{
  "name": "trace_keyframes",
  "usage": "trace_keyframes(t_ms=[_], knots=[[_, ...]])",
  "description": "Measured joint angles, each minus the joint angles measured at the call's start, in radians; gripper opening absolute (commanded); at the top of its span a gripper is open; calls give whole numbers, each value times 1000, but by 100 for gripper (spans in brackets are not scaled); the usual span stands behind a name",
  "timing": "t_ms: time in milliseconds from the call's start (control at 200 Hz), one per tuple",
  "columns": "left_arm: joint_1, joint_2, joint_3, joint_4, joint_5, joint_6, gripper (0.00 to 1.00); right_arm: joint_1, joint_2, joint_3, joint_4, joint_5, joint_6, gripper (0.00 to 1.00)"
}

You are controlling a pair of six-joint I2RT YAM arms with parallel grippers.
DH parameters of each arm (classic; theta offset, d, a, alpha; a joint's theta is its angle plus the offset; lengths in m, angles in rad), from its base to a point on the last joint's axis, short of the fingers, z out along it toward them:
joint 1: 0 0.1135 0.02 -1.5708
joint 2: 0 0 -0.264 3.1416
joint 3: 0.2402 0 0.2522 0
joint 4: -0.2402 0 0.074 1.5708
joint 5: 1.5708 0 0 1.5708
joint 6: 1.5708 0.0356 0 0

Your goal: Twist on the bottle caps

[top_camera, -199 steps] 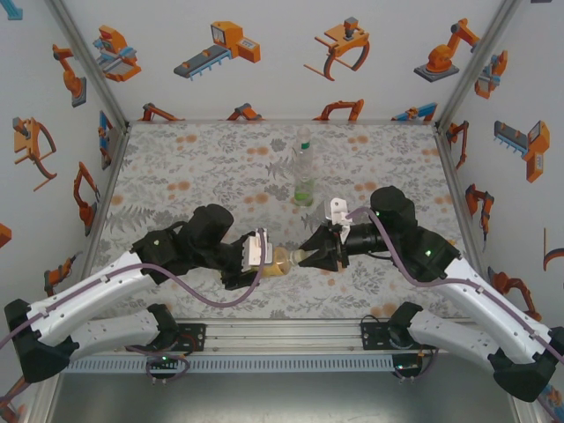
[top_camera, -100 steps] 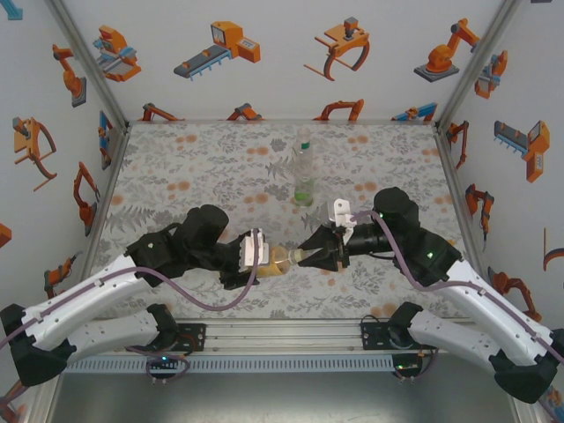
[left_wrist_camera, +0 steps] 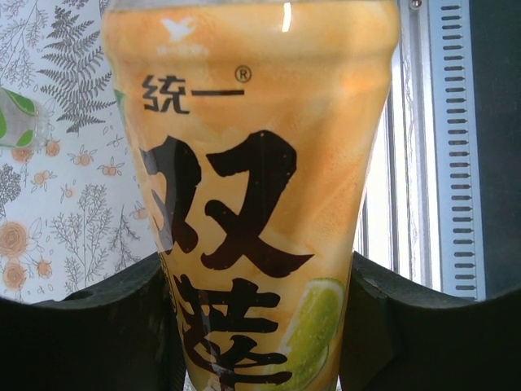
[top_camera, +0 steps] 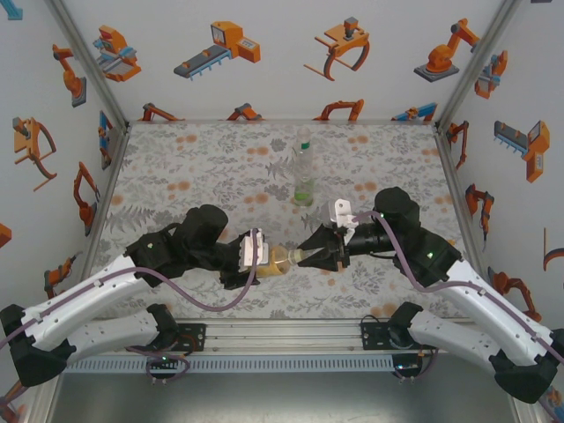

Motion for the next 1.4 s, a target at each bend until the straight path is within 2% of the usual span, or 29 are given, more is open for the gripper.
trace_keyframes(t_ms=[591, 741, 931, 1157, 1352, 1402], knots=[[0, 10, 0, -3, 15, -15, 0, 2, 10, -2, 3, -8, 2, 0], [0, 13, 0, 1, 15, -19, 0, 6, -2, -15, 22, 22, 66, 0], [0, 13, 0, 2, 5, -26, 0, 13, -22, -51, 63, 117, 319, 0], [2, 19, 0, 24, -31, -34, 0, 15, -35, -70, 71, 277, 733, 0], [2, 36, -2, 40, -61, -44, 0, 19, -2, -15, -73, 422, 1122, 0], [3, 39, -2, 42, -66, -45, 0, 19, 13, 2, -113, 441, 1208, 6]])
